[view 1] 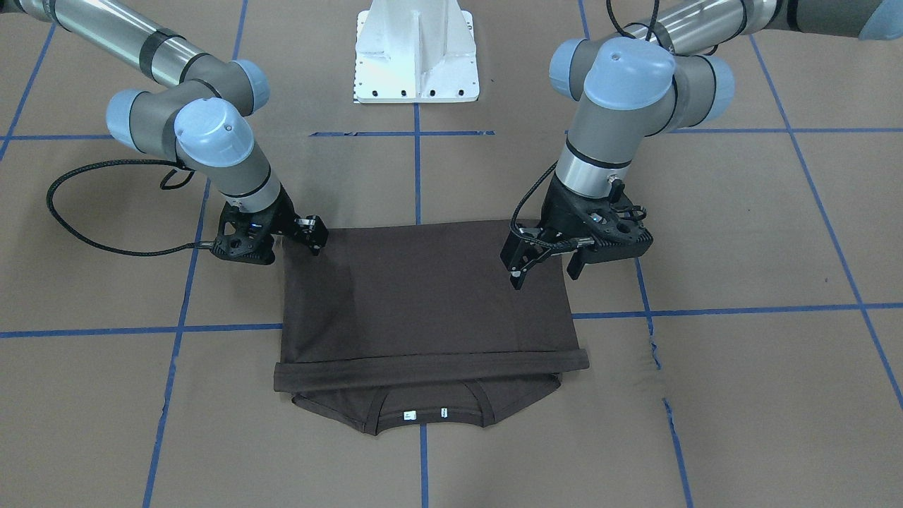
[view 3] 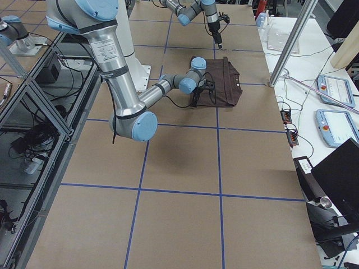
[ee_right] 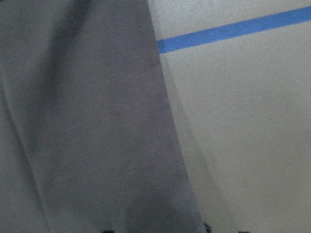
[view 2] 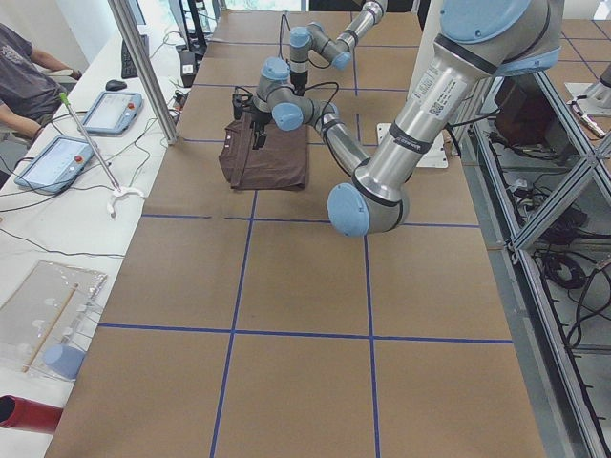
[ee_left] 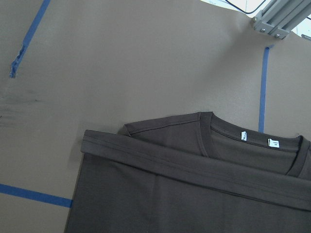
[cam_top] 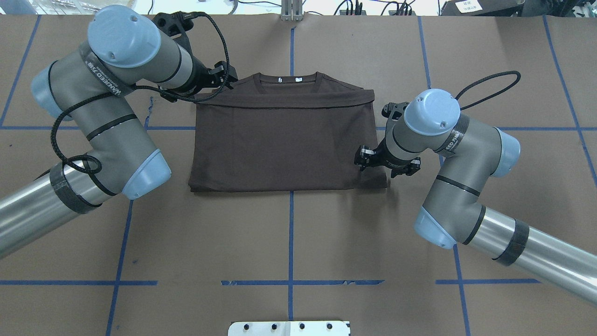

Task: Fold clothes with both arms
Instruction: 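Move the right gripper down to the shirt's side edge and grasp it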

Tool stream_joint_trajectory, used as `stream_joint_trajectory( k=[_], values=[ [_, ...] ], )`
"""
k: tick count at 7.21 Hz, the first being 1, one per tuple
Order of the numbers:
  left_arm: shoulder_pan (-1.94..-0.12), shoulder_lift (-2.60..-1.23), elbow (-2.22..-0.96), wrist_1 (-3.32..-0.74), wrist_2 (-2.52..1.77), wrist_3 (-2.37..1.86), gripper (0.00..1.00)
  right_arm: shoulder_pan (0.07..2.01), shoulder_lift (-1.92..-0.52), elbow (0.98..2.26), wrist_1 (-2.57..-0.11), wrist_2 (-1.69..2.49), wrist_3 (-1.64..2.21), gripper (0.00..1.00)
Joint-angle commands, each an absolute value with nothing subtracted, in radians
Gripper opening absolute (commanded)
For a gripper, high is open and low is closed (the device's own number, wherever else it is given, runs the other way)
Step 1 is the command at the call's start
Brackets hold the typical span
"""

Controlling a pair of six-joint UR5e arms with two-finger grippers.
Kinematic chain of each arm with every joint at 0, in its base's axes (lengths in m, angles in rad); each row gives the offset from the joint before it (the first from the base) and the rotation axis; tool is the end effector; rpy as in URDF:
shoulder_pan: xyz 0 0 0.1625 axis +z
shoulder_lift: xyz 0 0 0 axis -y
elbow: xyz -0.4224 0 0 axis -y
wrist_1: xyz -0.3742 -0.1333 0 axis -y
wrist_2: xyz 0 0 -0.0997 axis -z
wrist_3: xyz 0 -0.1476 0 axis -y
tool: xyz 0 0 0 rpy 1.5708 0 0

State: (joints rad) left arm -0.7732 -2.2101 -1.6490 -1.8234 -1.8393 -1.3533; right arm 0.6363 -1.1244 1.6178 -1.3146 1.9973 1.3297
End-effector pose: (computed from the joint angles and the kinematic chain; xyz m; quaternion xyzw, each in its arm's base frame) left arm 0.4407 -0.5617 0.2536 0.1155 0.4628 -0.1805 0.8602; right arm -0.5012 -0.4601 0.3967 -0.0263 -0.4076 0.1026 0.9070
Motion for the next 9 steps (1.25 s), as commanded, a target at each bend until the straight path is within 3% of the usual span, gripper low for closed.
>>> stream_joint_trajectory(
  k=[1, 2, 5, 9],
  values=[
    [-0.773, -2.214, -1.649, -1.824, -1.839, -1.353, 1.0, 0.638, -1.126, 1.615, -1.315, 1.999, 1.318, 0.07],
    [-0.773, -2.217, -1.649, -1.822, -1.839, -1.354, 1.0, 0.638, -1.126, 1.617, -1.315, 2.002, 1.316, 0.0],
    [-0.772, -2.218, -1.649, -1.822, -1.839, -1.355, 1.0, 0.646, -1.158, 1.659, -1.315, 2.016, 1.313, 0.0],
    [-0.772, -2.215, -1.664, -1.818, -1.841, -1.373, 1.0, 0.401, -1.528, 2.091, -1.324, 2.0, 1.397, 0.0]
  ],
)
